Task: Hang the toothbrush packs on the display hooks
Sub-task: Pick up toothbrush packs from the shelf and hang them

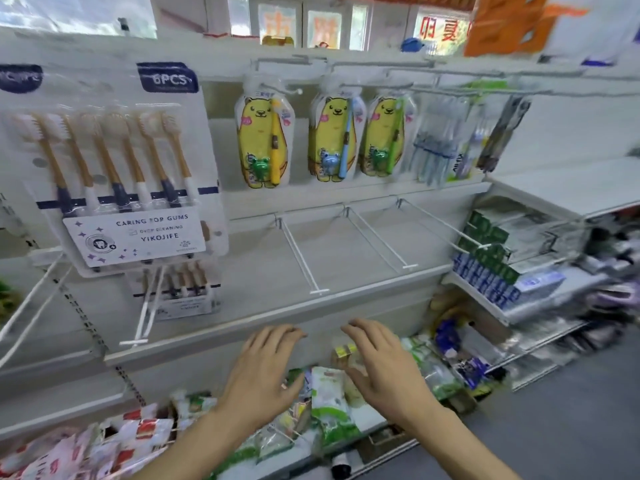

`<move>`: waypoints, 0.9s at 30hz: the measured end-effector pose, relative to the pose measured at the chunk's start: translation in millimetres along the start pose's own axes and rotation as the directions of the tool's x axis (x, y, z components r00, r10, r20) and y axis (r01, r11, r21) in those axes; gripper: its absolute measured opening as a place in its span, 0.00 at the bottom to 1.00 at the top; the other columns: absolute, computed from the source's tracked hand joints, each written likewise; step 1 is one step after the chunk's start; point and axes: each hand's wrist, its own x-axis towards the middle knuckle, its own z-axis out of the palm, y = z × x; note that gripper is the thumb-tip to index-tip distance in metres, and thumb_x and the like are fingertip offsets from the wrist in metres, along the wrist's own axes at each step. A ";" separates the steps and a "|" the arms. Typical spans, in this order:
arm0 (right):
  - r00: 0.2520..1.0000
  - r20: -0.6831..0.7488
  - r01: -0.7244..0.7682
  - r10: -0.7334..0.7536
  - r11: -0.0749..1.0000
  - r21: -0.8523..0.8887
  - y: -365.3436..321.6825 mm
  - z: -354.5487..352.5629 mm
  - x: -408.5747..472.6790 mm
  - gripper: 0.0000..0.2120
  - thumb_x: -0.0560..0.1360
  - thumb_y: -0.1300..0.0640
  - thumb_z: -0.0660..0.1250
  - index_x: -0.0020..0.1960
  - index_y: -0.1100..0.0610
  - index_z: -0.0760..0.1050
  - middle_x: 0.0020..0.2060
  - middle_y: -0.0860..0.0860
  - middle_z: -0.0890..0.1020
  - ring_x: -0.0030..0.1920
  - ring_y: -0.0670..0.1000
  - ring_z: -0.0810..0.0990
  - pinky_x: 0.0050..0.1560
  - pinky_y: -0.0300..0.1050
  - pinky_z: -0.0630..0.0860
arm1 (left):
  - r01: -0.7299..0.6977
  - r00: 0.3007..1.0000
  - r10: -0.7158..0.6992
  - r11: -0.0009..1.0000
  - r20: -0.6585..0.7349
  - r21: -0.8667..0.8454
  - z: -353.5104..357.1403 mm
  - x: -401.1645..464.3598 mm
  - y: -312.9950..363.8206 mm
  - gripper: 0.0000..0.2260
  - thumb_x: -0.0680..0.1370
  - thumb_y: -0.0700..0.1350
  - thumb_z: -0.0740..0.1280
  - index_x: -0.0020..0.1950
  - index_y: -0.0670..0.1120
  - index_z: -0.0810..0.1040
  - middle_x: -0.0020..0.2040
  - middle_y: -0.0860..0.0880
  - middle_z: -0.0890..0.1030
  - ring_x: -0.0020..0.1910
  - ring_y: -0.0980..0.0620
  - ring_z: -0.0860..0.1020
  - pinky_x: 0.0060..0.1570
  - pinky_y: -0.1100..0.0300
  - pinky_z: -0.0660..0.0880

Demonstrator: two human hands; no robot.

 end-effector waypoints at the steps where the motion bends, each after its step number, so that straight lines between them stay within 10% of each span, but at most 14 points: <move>1: 1.000 -0.004 -0.004 0.004 1.000 -0.006 9.5 -5.2 -3.9 0.28 0.76 0.46 0.64 0.74 0.51 0.65 0.69 0.48 0.70 0.70 0.51 0.69 0.68 0.47 0.70 | -0.025 1.000 0.025 1.000 -0.002 -0.006 5.1 7.7 11.2 0.26 0.72 0.59 0.65 0.69 0.54 0.71 0.64 0.56 0.73 0.63 0.54 0.72 0.64 0.56 0.70; 27: 0.968 -0.106 -0.242 0.227 0.957 -0.160 371.3 -186.5 -151.0 0.29 0.70 0.49 0.72 0.69 0.53 0.70 0.65 0.48 0.75 0.66 0.51 0.72 0.67 0.44 0.71 | -0.168 0.986 0.166 0.982 -0.031 -0.088 133.3 234.0 366.1 0.24 0.73 0.57 0.65 0.69 0.56 0.68 0.64 0.57 0.73 0.64 0.56 0.71 0.65 0.58 0.66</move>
